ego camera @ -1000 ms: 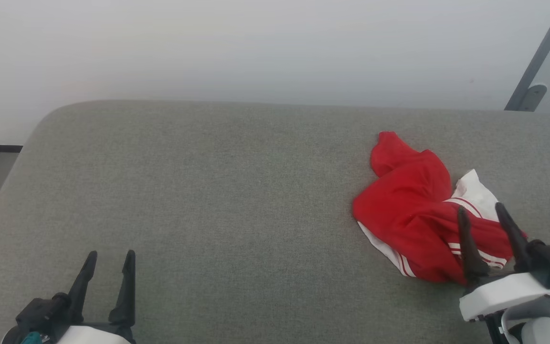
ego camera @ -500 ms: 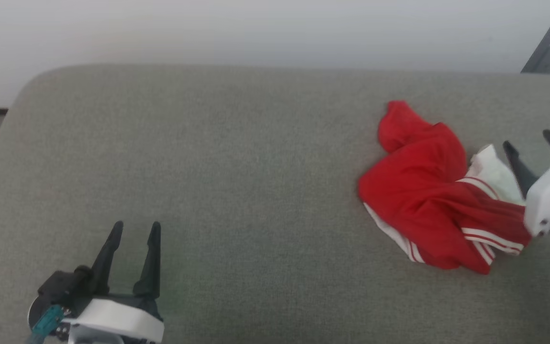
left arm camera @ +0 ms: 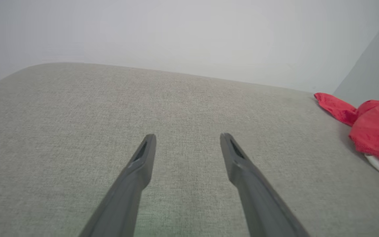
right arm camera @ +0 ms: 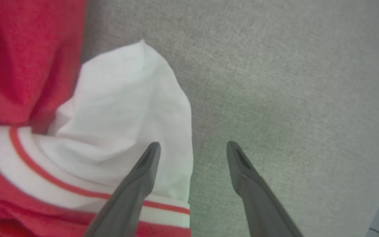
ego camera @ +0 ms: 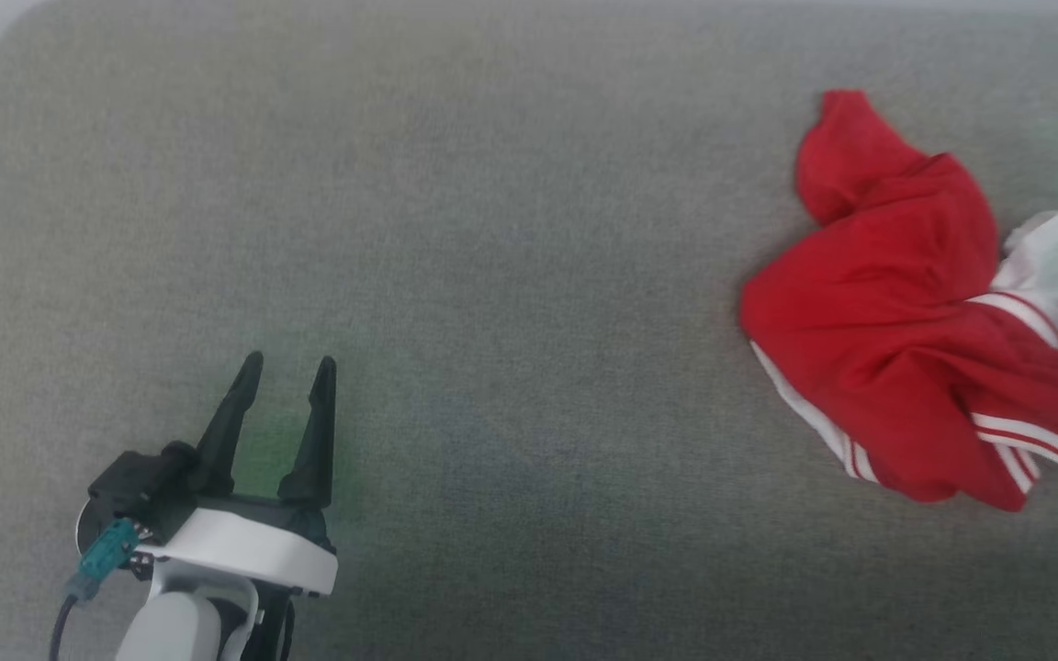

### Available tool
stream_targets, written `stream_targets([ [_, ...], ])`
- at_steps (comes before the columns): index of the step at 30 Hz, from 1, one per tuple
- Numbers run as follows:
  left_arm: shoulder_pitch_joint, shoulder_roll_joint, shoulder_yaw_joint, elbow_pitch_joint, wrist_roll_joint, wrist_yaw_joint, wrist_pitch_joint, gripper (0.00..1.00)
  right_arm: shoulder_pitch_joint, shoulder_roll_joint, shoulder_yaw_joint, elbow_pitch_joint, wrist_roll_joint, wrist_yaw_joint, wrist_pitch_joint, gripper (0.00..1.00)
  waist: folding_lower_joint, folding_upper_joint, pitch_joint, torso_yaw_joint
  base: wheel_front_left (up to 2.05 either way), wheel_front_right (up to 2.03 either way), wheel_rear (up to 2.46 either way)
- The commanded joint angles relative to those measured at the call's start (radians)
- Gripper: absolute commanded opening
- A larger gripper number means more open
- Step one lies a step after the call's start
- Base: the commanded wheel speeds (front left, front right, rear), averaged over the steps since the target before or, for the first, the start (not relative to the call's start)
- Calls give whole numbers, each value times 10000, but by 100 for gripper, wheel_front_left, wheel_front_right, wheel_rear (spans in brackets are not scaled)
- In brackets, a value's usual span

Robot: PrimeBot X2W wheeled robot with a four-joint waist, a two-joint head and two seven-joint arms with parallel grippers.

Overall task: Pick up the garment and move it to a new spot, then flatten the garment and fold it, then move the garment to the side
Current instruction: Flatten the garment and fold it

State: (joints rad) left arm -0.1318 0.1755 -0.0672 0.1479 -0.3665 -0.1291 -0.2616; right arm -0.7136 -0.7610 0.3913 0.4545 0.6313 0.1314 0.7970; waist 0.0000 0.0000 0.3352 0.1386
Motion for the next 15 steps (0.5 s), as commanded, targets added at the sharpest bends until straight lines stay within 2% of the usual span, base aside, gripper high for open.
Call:
stream_targets([
  [1, -193, 10, -35, 16, -40, -17, -48, 100, -213, -67, 100, 70, 63, -13, 119, 100, 0, 0, 352, 162, 0, 0, 0],
  [7, -430, -19, -83, 78, -115, -18, -48, 100, -237, 214, 448, 561, 534, -13, 112, 100, 0, 0, 666, 213, 0, 0, 0],
  [8, -455, -30, -76, 88, -124, -18, -48, 100, -212, 222, 584, 546, 600, -6, 43, 81, 0, 0, 698, 199, 0, 0, 0],
  [9, -479, -30, -54, 93, -131, -18, -48, 100, -257, 246, 605, 579, 621, -6, -126, 41, 0, 0, 725, 174, 0, 0, 0],
  [10, -499, -35, -41, 96, -140, -16, -48, 100, -267, 266, 650, 631, 628, -7, -221, 9, 0, 0, 735, 144, 0, 0, 0],
  [11, -507, -18, 15, 85, -154, -16, -48, 100, -356, 232, 676, 752, 633, -9, -447, 0, 0, 0, 757, 33, 0, 0, 0],
  [15, -604, 69, -2, 44, -156, -16, -48, 100, -637, -70, 408, 1050, 509, -24, -1078, 0, 0, 0, 810, -191, 0, 0, 0],
])
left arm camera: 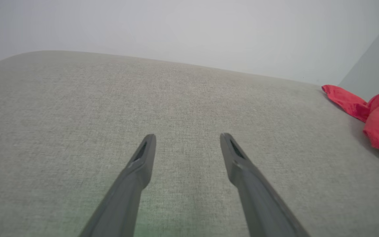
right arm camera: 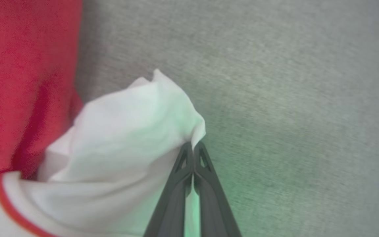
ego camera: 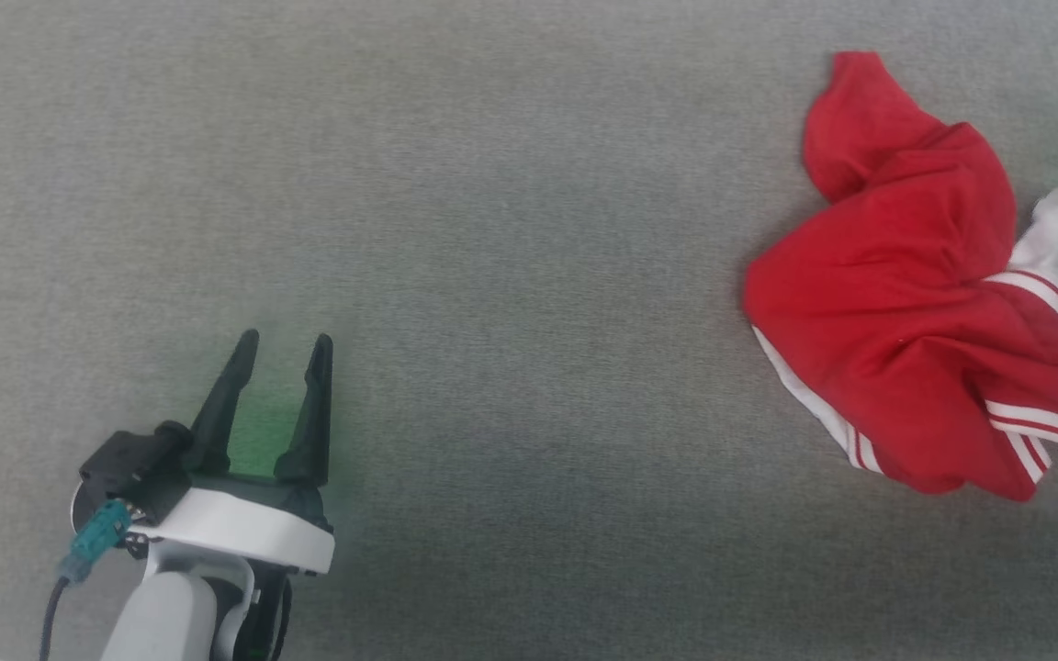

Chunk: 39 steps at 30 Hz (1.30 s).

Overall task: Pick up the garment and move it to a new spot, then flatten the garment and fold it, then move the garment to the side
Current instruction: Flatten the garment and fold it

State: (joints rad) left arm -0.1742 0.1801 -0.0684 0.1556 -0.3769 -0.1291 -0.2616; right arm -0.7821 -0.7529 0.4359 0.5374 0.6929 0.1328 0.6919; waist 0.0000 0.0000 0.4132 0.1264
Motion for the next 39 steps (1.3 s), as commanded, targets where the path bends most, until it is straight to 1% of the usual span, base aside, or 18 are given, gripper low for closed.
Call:
stream_targets([
  [1, -208, 58, 5, -57, -51, -18, -48, 100, -43, -212, -149, 267, -136, -36, -232, 0, 0, 0, 48, -132, 0, 0, 0],
  [5, -319, 141, -21, -164, -48, -16, -48, 100, -216, -654, -804, 584, -210, -28, -1234, 0, 0, 0, 174, -343, 0, 0, 0],
  [9, -425, 203, -85, -264, -40, -16, -48, 100, 53, -1189, -1848, 1483, -356, -28, -2206, 0, 0, 0, 327, -509, 0, 0, 0],
  [10, -442, 221, -87, -284, -43, -16, -48, 100, 116, -1272, -2164, 1785, -415, -28, -2491, 0, 0, 0, 378, -547, 0, 0, 0],
  [11, -442, 221, -87, -284, -43, -16, -48, 100, 116, -1272, -2164, 1785, -415, -28, -2491, 0, 0, 0, 378, -547, 0, 0, 0],
  [12, -477, 237, -100, -294, -47, -18, -48, 100, 157, -1339, -2463, 2144, -501, -28, -2749, 0, 0, 0, 426, -575, 0, 0, 0],
  [15, -598, 309, -162, -302, -67, -18, -48, 100, 165, -1332, -3374, 3237, -938, -28, -3466, 0, 0, 0, 560, -686, 0, 0, 0],
  [17, -627, 393, -219, -290, -94, -16, -48, 100, 56, -1191, -3817, 3848, -1287, -28, -3910, 0, 0, 0, 634, -769, 0, 0, 0],
  [20, -724, 547, -341, -217, -115, -17, -48, 100, -117, -719, -4156, 4352, -1731, -27, -4437, 0, 0, 0, 663, -893, 0, 0, 0],
  [22, -842, 645, -453, -180, -157, -17, -48, 100, -237, -503, -4310, 4527, -2021, -28, -4880, 18, 0, 0, 628, -987, 0, 0, 0],
  [23, -889, 711, -532, -184, -207, -18, -48, 100, -271, -391, -4359, 4584, -2154, -28, -5095, 64, 0, 0, 591, -1037, 0, 0, 0],
  [24, -940, 814, -631, -173, -278, -18, -48, 100, -319, -260, -4445, 4650, -2269, -28, -5337, 100, 0, 0, 537, -1084, 0, 0, 0],
  [26, -1142, 1081, -890, -216, -378, -17, -48, 100, -320, -62, -4504, 4700, -2570, -27, -5897, 100, 0, 0, 369, -1153, 0, 0, 0],
  [29, -1565, 1727, -1446, -284, -608, -17, -48, 100, -156, 268, -4642, 4551, -2769, -27, -6897, 100, 0, 0, -10, -1307, 0, 0, 0],
  [31, -1912, 2328, -1954, -321, -779, -18, -48, 100, 31, 523, -4644, 4237, -2802, -27, -7585, 100, 0, 0, -282, -1479, 0, 0, 0],
  [33, -2342, 2988, -2703, -322, -1041, -17, 50, 100, 295, 804, -4573, 3827, -2711, -28, -8196, 100, 0, 0, -556, -1665, 0, 0, 0],
  [36, -3222, 3975, -4066, -552, -1789, -18, 834, 100, 710, 1346, -4385, 3062, -2487, -27, -8848, 100, 0, 0, -910, -2059, 0, 0, 0],
  [39, -4192, 4824, -5842, -1015, -3002, -18, 2364, 100, 1141, 1813, -4207, 2300, -2349, -27, -9069, 100, 0, 0, -1150, -2493, 0, 0, 0],
])
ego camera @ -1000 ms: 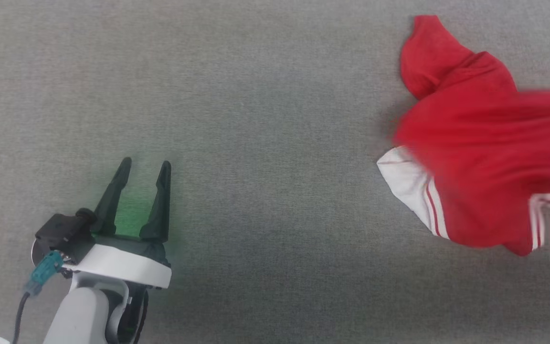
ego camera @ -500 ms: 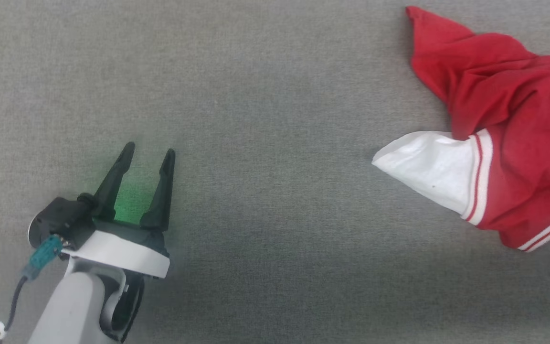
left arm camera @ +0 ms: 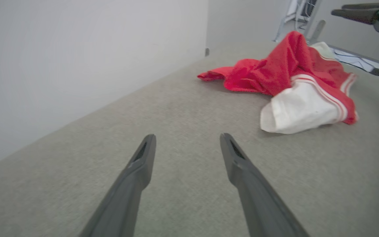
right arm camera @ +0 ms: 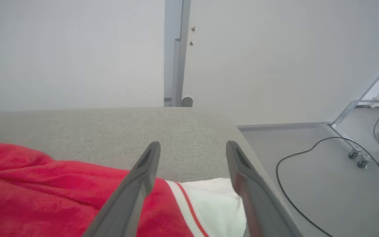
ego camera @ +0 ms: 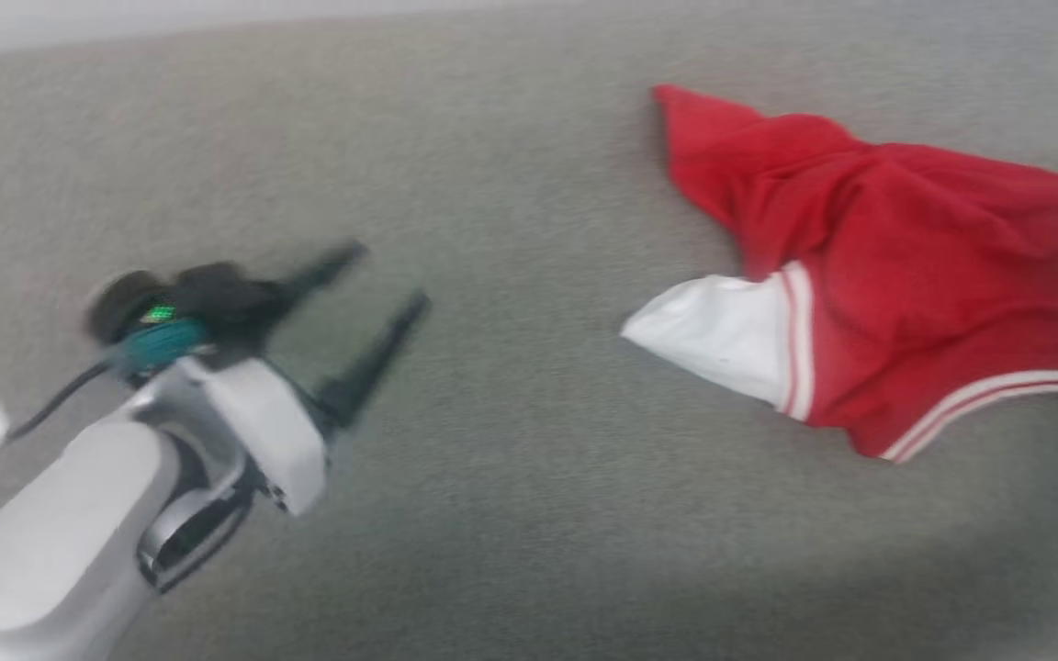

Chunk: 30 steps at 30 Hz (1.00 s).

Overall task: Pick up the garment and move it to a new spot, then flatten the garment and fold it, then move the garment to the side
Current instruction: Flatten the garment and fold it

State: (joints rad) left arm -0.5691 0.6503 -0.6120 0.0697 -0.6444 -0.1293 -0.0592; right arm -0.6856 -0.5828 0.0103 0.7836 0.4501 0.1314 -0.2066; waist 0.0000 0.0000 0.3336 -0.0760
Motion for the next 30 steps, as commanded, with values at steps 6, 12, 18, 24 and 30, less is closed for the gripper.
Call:
stream_targets([
  [6, -2607, 794, -3521, -687, -2915, -15, 4068, 100, 1020, 911, 121, -1794, 228, -13, 33, 100, 0, 0, -383, -1268, 0, 0, 0],
  [12, -4572, 52, -5217, 136, -4266, -15, 5472, 100, 1608, 1519, -91, -3313, 12, -13, 477, 100, 0, 0, 66, -1994, 0, 0, 0],
  [18, -5710, -462, -6181, 1105, -4825, -15, 5745, 100, 1855, 2009, -271, -4312, -272, -13, 918, 100, 0, 0, 567, -2517, 0, 0, 0],
  [24, -6181, -422, -6626, 1902, -4731, -15, 5923, 100, 2013, 2622, -198, -5083, -490, -13, 1261, 100, 0, 0, 1072, -3016, 0, 0, 0],
  [30, -5927, -437, -6722, 2214, -5124, -15, 5953, 51, 2093, 2903, -267, -5457, -675, -13, 1407, 100, 0, 0, 1318, -3152, 0, 0, 0],
])
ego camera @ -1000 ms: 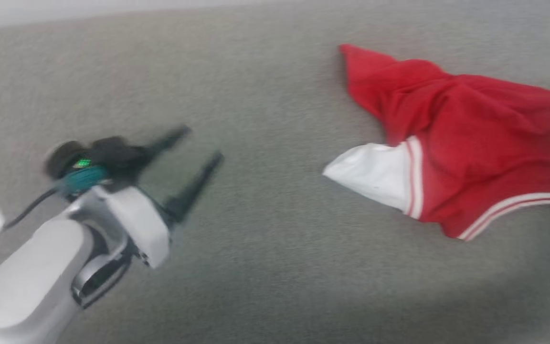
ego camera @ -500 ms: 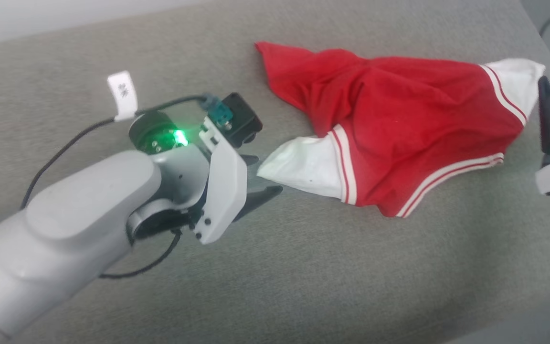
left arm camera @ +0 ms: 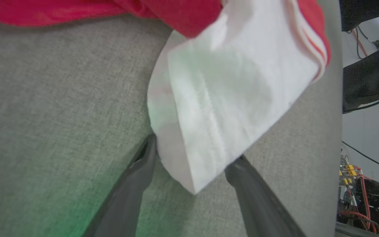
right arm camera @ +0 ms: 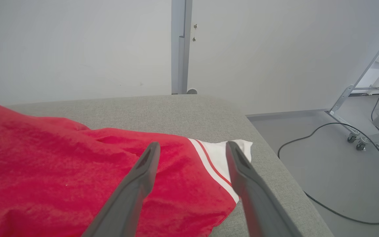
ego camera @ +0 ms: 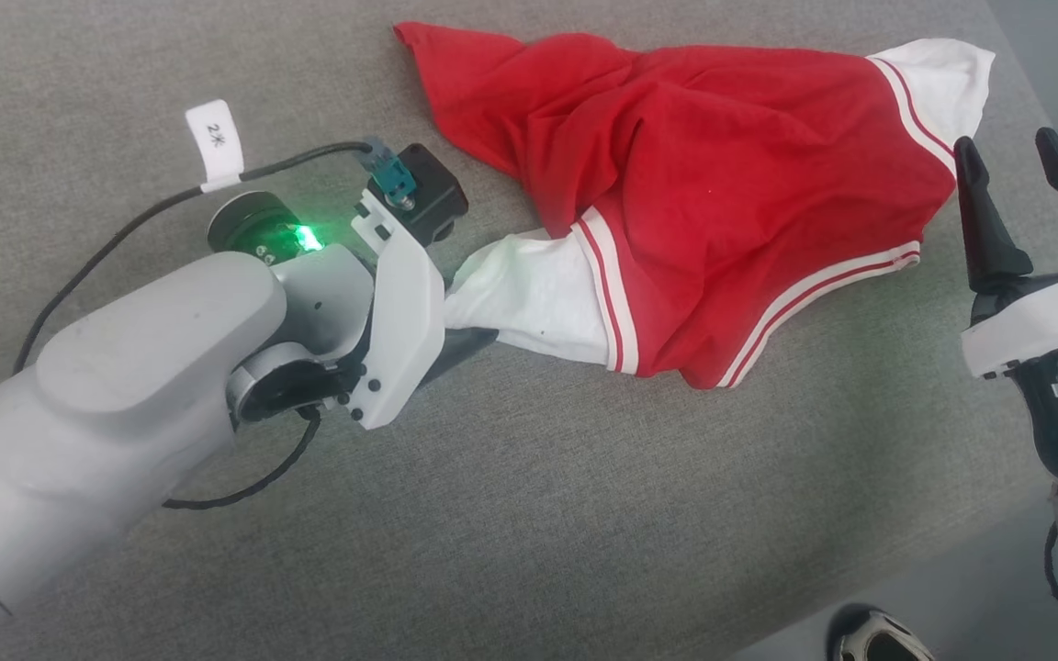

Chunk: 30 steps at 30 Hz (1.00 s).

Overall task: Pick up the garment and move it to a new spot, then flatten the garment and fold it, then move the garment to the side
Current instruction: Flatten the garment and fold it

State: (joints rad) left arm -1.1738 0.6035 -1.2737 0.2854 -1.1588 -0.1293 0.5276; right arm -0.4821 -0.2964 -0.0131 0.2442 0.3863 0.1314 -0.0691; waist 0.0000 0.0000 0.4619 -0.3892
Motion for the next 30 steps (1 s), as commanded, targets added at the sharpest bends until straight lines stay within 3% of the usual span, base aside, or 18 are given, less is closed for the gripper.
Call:
stream_targets([
  [1, 142, 25, -119, 46, -89, -15, 42, 36, 60, 60, -73, -104, -76, -13, 52, 100, 0, 0, 64, -7, 0, 0, 0],
  [3, 83, -22, -127, 16, -351, -15, -40, 0, 56, 123, -89, -205, -125, -13, 96, 100, 0, 0, 93, 37, 0, 0, 0],
  [14, -312, -8, -69, -352, -1040, -15, -638, 0, 22, 114, -154, -483, -374, -13, 387, 100, 0, 0, -164, 608, 0, 0, 0],
  [19, -246, 857, -64, -499, -1491, -15, -1145, 0, 316, -44, -232, -633, -442, -13, 566, 100, 0, 0, -519, 1145, 0, 0, 0],
  [20, -43, 1326, -60, -545, -1806, -15, -1420, 0, 407, -129, -276, -731, -450, -13, 657, 100, 0, 0, -663, 1439, 0, 0, 0],
  [24, 450, 2275, -60, -482, -2257, -15, -1849, 0, 574, -245, -356, -935, -468, -13, 820, 100, 0, 0, -960, 2061, 0, 0, 0],
  [30, 1125, 3132, -62, -116, -2791, -15, -2048, 0, 716, -437, -229, -1175, -506, -13, 1136, 100, 0, 0, -1299, 2732, 0, 0, 0],
])
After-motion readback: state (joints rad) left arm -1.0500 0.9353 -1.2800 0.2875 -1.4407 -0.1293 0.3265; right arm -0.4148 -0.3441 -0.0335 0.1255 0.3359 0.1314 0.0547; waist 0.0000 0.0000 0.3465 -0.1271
